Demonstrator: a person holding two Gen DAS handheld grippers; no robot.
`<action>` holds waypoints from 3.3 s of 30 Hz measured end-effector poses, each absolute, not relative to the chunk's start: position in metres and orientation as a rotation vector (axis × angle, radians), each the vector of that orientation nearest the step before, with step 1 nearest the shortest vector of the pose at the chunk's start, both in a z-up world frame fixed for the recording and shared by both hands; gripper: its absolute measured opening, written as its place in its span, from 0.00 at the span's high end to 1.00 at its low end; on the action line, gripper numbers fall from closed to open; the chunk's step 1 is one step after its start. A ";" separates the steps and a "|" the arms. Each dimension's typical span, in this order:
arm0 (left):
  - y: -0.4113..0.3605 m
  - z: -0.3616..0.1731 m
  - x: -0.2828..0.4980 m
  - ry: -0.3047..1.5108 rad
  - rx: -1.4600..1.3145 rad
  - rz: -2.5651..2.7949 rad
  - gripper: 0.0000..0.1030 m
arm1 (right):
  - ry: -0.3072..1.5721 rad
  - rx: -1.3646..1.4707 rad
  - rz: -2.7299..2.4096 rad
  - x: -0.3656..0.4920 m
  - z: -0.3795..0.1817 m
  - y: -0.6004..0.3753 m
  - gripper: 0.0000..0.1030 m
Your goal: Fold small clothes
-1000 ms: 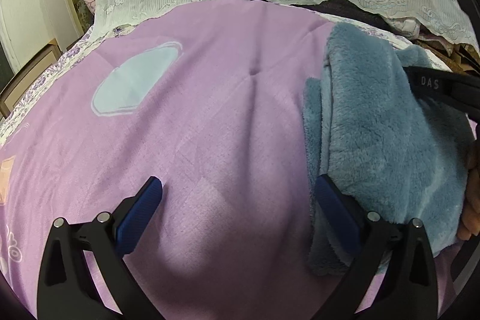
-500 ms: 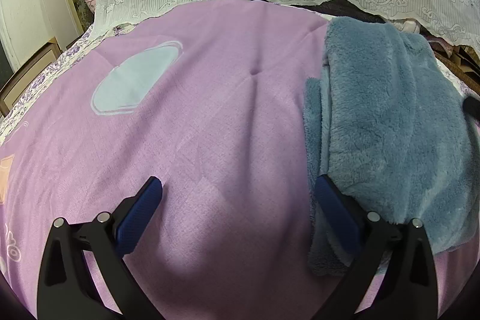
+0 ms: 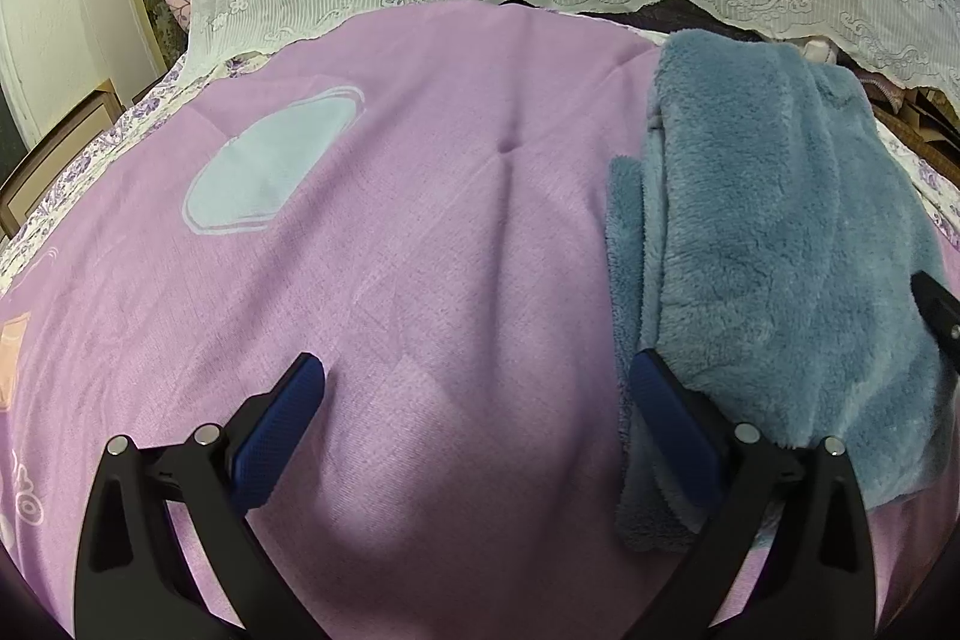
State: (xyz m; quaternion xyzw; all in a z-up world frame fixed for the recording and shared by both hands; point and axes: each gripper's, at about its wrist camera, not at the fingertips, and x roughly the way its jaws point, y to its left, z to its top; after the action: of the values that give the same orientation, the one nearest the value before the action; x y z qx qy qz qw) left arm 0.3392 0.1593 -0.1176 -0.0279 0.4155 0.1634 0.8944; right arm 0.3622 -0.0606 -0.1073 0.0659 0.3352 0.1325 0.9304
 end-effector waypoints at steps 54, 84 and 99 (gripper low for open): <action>0.137 -0.094 0.319 0.715 -0.018 0.236 0.04 | 0.590 0.046 0.253 0.328 -0.097 -0.055 0.40; 0.154 -0.125 0.366 0.957 -0.501 -0.232 0.04 | 0.774 0.503 0.385 0.383 -0.122 -0.114 0.19; 0.148 -0.133 0.390 0.960 -0.533 -0.275 0.13 | 0.859 0.658 0.492 0.429 -0.146 -0.103 0.15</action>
State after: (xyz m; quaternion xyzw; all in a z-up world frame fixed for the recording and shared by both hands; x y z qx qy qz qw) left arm 0.3896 0.1478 -0.1328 -0.2524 0.4548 -0.1303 0.8441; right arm 0.4295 -0.1032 -0.1459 0.3100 0.4047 0.2318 0.8284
